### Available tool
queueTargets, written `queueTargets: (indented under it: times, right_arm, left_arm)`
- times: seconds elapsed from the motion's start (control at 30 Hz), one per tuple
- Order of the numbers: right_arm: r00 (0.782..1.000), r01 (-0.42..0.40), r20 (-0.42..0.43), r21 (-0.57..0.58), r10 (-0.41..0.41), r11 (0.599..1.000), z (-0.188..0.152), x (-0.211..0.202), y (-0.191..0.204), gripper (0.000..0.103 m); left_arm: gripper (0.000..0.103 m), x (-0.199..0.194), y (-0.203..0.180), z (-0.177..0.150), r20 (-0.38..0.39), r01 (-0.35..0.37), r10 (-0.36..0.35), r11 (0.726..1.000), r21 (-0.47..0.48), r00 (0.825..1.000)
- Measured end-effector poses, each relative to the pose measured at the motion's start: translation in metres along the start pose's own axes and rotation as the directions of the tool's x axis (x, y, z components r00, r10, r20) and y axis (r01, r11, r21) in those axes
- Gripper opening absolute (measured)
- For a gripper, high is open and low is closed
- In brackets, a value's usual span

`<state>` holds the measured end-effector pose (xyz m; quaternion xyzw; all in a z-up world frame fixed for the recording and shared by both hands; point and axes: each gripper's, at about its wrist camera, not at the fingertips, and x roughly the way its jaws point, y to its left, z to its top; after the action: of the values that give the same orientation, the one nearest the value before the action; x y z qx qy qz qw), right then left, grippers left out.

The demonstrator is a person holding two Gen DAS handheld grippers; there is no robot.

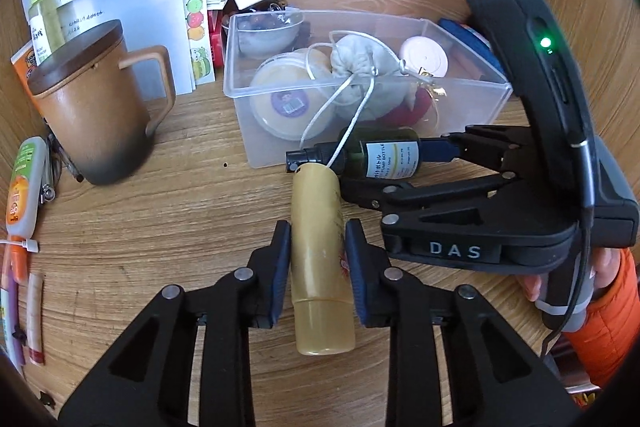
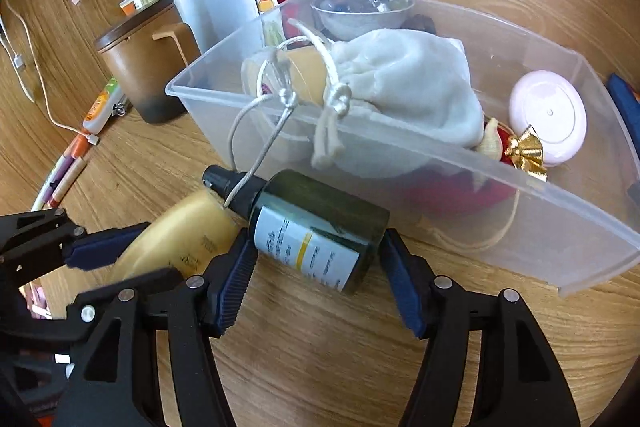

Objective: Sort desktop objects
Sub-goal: 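Carry the sunscreen tube and green bottle with both grippers over the clear box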

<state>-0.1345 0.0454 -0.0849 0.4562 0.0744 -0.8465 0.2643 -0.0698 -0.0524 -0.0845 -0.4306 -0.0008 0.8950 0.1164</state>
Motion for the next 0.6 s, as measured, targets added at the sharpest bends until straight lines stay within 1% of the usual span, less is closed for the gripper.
queueTargets:
  times: [0.1, 0.17, 0.27, 0.43, 0.6]
  right_arm:
    - [1.000, -0.006, 0.012, 0.006, 0.006, 1.000, -0.001, -0.001, -0.001, 0.059]
    - [1.000, -0.012, 0.026, 0.014, 0.012, 1.000, -0.003, -0.004, -0.004, 0.059]
    - [0.998, 0.015, 0.053, 0.003, -0.015, 1.000, -0.007, -0.013, -0.007, 0.059]
    - [0.994, 0.060, 0.089, -0.011, -0.059, 0.998, -0.016, -0.033, -0.019, 0.059]
    - [0.992, 0.061, 0.110, 0.018, -0.063, 0.998, -0.024, -0.048, -0.036, 0.059]
  left_arm:
    - [0.028, 0.008, 0.000, 0.000, -0.029, 0.017, -0.017, 1.000, -0.001, 0.999]
    - [0.028, 0.014, -0.003, -0.002, -0.046, 0.013, -0.013, 1.000, 0.006, 0.999]
    - [0.027, 0.022, -0.006, -0.001, -0.061, 0.020, -0.019, 1.000, 0.013, 0.998]
    - [0.026, 0.029, -0.012, 0.008, -0.049, 0.003, -0.002, 1.000, 0.016, 0.999]
    - [0.025, 0.026, -0.019, 0.012, -0.024, 0.011, -0.011, 1.000, -0.001, 1.000]
